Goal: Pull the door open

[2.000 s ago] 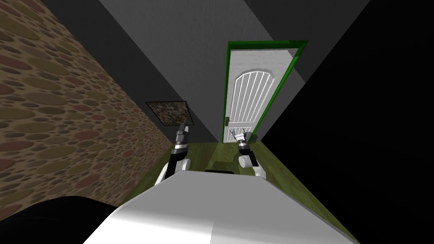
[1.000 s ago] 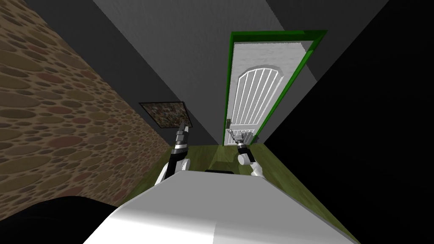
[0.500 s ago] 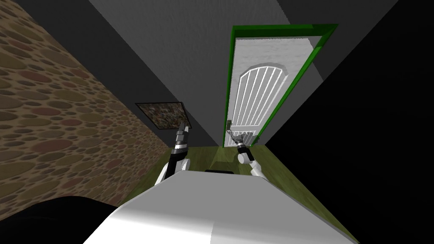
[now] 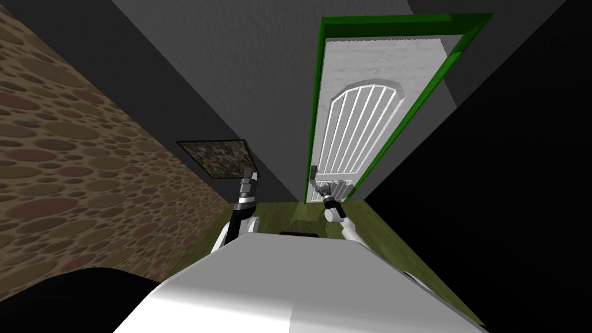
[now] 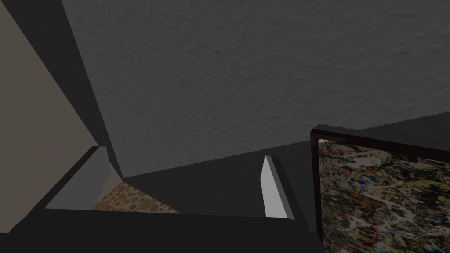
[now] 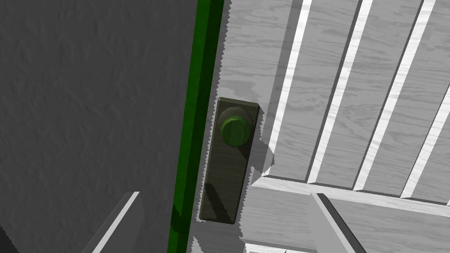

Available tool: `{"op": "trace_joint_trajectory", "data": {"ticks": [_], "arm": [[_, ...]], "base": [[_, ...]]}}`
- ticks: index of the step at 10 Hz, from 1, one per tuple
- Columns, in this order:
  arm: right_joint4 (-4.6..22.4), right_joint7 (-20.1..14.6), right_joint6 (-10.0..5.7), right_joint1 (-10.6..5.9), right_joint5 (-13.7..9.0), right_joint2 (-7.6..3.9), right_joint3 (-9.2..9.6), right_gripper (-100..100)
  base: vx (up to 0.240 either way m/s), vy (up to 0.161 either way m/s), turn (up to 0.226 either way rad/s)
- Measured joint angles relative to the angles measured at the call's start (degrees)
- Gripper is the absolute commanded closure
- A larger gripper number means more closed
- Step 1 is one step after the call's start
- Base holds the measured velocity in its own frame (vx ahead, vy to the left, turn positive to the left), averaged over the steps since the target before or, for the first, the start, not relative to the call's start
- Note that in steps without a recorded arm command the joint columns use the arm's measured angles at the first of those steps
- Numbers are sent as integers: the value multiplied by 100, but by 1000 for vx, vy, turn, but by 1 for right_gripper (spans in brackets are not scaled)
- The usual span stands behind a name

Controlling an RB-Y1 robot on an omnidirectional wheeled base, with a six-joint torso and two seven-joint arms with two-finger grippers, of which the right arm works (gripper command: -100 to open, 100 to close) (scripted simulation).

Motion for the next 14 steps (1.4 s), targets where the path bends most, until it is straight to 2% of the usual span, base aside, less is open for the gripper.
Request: {"op": "trace_joint_trajectory", "data": {"ticks": [3, 5, 8, 9, 11, 12, 14], "arm": [[385, -347, 3, -219, -287, -119, 96, -100], [599, -567, -11, -308, -465, -180, 172, -100], [804, -761, 33, -431, -659, -239, 216, -100], [817, -779, 28, -438, -665, -241, 220, -100], [1044, -1033, -84, -463, -745, -535, 129, -100], [1110, -1133, -125, -460, -781, -630, 73, -100], [1076, -1255, -157, -297, -880, -867, -119, -100]], "base": [[150, 10, 5], [165, 3, 2], [106, 3, 3], [128, 49, 247], [171, 105, 309], [187, 52, 133], [170, 34, 205]]}}
